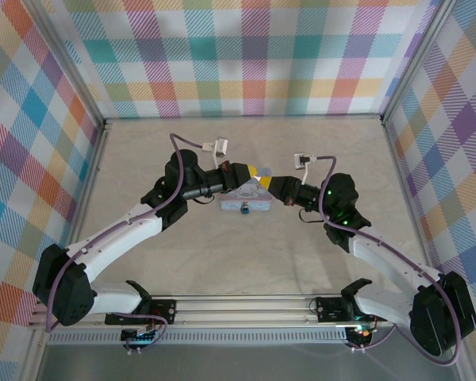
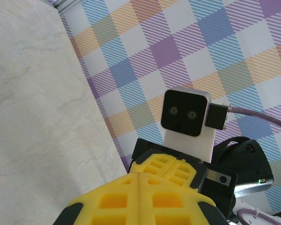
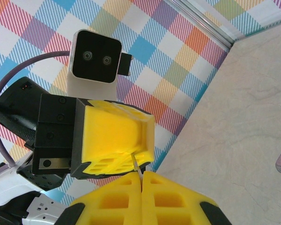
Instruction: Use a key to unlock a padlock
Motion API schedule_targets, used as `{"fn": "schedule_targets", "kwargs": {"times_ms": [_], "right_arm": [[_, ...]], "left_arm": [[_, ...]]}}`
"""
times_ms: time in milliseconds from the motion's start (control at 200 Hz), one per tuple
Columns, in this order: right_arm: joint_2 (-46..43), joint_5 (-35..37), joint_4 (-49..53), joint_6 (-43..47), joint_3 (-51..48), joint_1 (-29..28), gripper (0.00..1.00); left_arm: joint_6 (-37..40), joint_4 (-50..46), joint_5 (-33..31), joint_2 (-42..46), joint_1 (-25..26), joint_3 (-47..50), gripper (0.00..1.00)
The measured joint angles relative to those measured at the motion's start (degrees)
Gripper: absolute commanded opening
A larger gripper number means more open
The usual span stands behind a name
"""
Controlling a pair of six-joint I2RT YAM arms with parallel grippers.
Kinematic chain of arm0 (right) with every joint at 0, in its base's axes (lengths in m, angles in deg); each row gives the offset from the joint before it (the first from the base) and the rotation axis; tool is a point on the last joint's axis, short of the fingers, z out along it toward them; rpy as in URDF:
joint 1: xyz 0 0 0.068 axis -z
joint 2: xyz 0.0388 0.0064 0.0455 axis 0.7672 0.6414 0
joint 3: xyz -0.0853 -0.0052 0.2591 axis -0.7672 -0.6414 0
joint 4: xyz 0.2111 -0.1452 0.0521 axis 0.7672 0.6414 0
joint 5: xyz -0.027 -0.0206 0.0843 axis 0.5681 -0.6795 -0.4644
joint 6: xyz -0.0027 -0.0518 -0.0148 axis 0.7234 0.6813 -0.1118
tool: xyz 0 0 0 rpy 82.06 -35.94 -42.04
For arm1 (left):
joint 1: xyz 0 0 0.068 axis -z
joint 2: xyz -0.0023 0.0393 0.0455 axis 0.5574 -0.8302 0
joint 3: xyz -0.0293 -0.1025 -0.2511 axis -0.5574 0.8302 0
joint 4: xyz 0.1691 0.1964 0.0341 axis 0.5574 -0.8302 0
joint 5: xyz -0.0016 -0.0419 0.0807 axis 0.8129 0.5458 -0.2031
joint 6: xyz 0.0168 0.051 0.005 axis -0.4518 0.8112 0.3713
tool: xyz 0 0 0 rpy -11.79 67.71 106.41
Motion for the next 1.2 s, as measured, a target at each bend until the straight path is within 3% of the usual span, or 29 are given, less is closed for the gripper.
{"fn": "schedule_targets", "kwargs": {"times_ms": [45, 190, 505, 745, 915, 1200], "right_arm": [[-0.11, 0.0, 0.0, 0.02, -0.09, 0.0, 0.0], [-1.64, 0.07, 0.39, 0.83, -0.17, 0.0, 0.0], [-6.38, 3.13, 11.39, 6.23, 0.52, 1.11, 0.0], [-5.51, 10.95, 26.21, 15.54, 6.84, 1.68, 0.0], [0.81, 16.33, 31.41, 21.51, 11.39, 1.68, 0.0], [14.84, 22.32, 34.67, 27.63, 18.29, 2.19, 0.0]], "left_arm": [[0.46, -0.22, 0.0, 0.0, 0.0, 0.0, 0.37], [0.96, -2.08, -0.79, 0.17, -0.04, 0.0, 0.55], [5.01, -9.25, -5.29, 6.03, -0.44, 1.4, 0.64], [6.71, -12.5, -9.07, 7.82, -0.09, 12.81, 0.66], [6.67, -12.0, -11.02, 4.79, 0.07, 19.41, 0.68], [7.78, -4.79, -12.57, -7.37, 0.04, 18.45, 0.68]]}}
